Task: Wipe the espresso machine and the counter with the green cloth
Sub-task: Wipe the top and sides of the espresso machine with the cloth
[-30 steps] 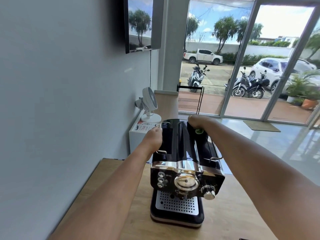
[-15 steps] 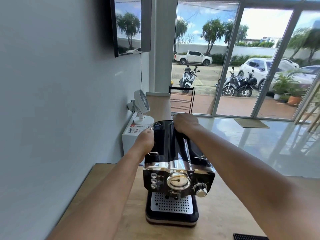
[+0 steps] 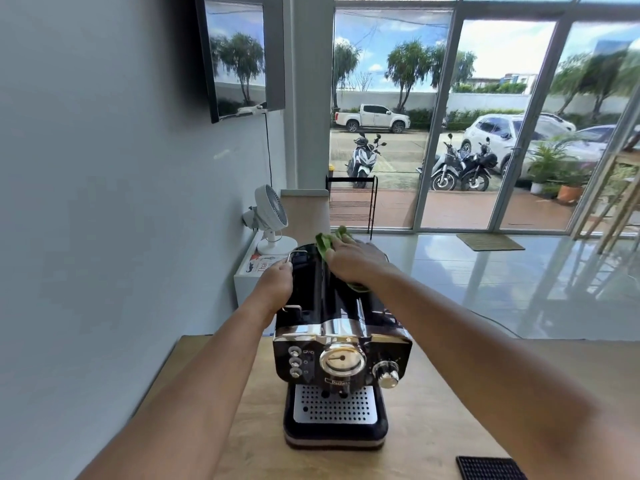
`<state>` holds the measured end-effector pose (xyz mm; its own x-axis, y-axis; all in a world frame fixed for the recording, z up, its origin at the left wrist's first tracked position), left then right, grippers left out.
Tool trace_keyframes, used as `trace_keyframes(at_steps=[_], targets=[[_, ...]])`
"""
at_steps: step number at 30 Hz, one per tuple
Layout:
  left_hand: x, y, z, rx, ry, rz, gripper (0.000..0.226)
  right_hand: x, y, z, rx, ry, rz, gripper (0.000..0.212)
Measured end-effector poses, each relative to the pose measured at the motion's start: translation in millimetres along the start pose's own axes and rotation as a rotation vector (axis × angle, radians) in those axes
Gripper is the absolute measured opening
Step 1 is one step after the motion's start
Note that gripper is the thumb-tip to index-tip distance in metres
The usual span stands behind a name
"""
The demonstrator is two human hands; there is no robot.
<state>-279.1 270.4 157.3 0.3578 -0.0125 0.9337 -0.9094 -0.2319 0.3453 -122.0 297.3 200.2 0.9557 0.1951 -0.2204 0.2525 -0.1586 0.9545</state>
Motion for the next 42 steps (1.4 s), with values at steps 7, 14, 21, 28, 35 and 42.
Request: trace_keyframes(at_steps=[7, 14, 21, 28, 35, 42], targets=[[3, 1, 4, -0.025, 0.019, 0.010, 0.035, -36, -24, 4, -0.117, 0.059, 0.093, 0.061], [9, 6, 14, -0.036, 0.049, 0.002, 0.033, -33, 1, 85, -0.155, 0.279, 0.032, 0.052], [10, 4, 17, -0.048, 0.080, 0.007, 0.028, -7, 7, 84, -0.088, 0.033, 0.012, 0.059], [8, 4, 16, -0.028, 0.062, 0.020, 0.028, -20, 14, 105, -0.026, -0.164, 0.315, 0.040], [4, 1, 8, 0.016, 0.047, 0.032, 0.032, -45, -2, 109, 0.008, 0.016, 0.047, 0.056], [2, 0, 5, -0.018, 0.056, 0.026, 0.037, -60, -13, 84, -0.074, 0.031, 0.106, 0.060]])
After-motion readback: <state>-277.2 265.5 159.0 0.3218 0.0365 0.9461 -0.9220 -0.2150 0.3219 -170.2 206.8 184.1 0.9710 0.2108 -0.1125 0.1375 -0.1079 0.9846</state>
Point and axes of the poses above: each hand's wrist, its own z-axis away from the middle knuckle, its own y-axis out of the back of the hand, x = y × z, the point moved 5 cm from there along -z, towards the middle knuckle, and after that the axes turned 8 degrees about x, right-handed, at the moved point
